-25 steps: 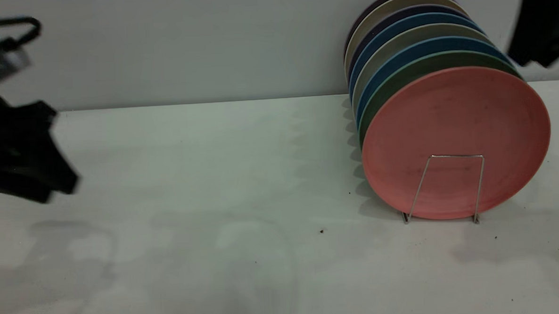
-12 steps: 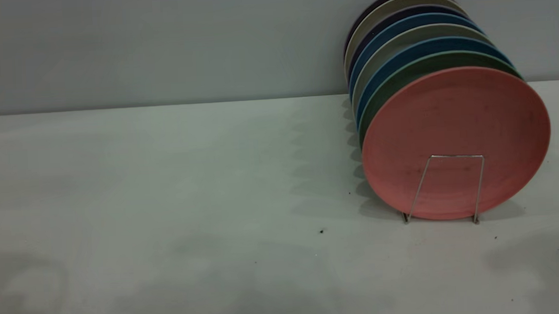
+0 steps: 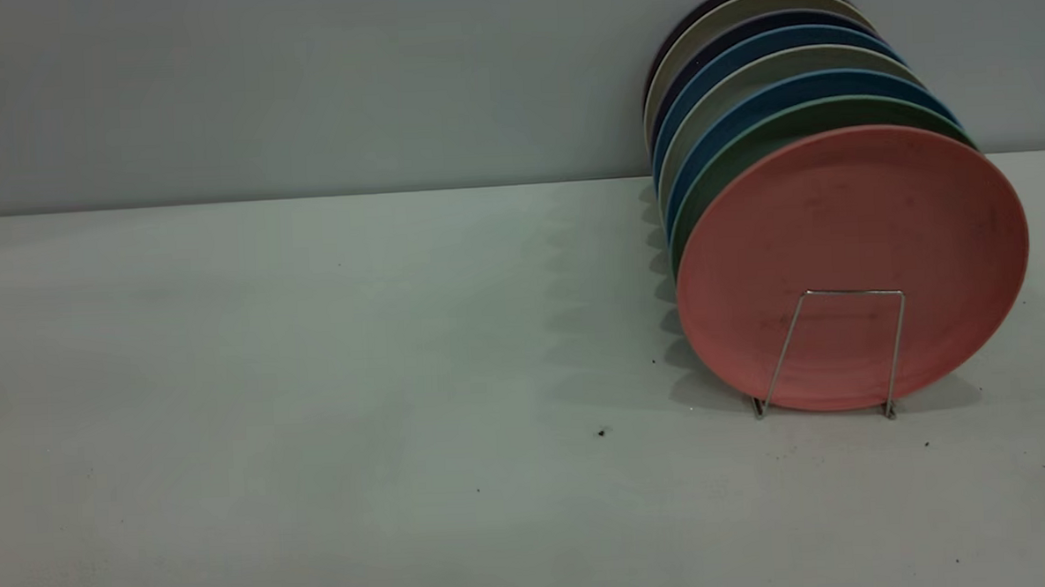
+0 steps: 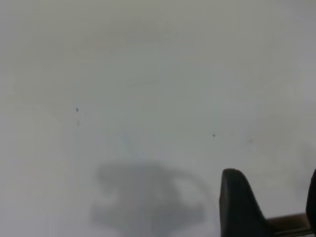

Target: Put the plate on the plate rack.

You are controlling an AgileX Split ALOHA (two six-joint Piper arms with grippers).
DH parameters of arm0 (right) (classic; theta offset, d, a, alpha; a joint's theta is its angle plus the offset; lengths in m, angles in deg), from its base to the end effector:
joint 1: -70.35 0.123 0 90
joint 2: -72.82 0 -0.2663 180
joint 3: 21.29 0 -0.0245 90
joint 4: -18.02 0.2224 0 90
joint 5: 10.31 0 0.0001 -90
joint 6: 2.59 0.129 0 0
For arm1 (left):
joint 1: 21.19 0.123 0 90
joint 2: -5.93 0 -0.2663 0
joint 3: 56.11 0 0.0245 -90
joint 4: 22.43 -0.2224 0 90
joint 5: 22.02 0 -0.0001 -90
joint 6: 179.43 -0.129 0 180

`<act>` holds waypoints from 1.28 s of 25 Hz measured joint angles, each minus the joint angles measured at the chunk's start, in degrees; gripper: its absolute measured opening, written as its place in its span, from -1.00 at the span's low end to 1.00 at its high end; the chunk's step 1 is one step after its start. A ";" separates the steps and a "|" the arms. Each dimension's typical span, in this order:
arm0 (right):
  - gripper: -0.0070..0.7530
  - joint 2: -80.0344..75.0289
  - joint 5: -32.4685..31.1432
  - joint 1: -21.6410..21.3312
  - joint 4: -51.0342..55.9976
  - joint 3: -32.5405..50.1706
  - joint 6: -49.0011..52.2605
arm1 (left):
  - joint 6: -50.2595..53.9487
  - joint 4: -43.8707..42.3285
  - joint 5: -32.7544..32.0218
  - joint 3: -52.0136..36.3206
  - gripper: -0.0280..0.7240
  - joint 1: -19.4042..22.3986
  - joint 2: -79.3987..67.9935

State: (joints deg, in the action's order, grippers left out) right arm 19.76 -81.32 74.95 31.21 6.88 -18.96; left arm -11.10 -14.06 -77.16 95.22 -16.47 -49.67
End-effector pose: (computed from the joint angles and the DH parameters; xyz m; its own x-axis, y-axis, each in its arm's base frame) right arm 0.1129 0.0370 0.2829 -0.8215 -0.2699 -0.5023 -0.3588 0.9293 0.0875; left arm 0.1529 -0.0028 0.2924 -0.7486 0.0572 -0.6606 0.0863 0.9962 -0.0115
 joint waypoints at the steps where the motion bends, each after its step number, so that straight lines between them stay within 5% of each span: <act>1: -0.21 2.22 -0.07 0.00 0.00 0.63 0.00 | 0.00 0.14 -0.19 -1.54 0.06 0.00 2.24; 12: -0.17 21.55 -0.07 0.00 -1.57 5.48 1.02 | -0.12 -2.95 -11.38 -10.94 0.09 0.00 24.04; 19: 0.05 26.18 -0.07 0.00 -2.18 10.91 1.09 | 2.26 -4.66 -11.39 -13.15 0.19 -0.18 31.13; 32: 0.07 31.28 5.40 0.00 -9.91 20.84 7.03 | 4.99 -5.58 -10.76 -19.05 0.19 -0.44 32.75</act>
State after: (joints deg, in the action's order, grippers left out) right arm 51.04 -75.92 74.95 21.29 27.71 -11.94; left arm -6.11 -19.64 -87.91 76.18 -16.92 -16.93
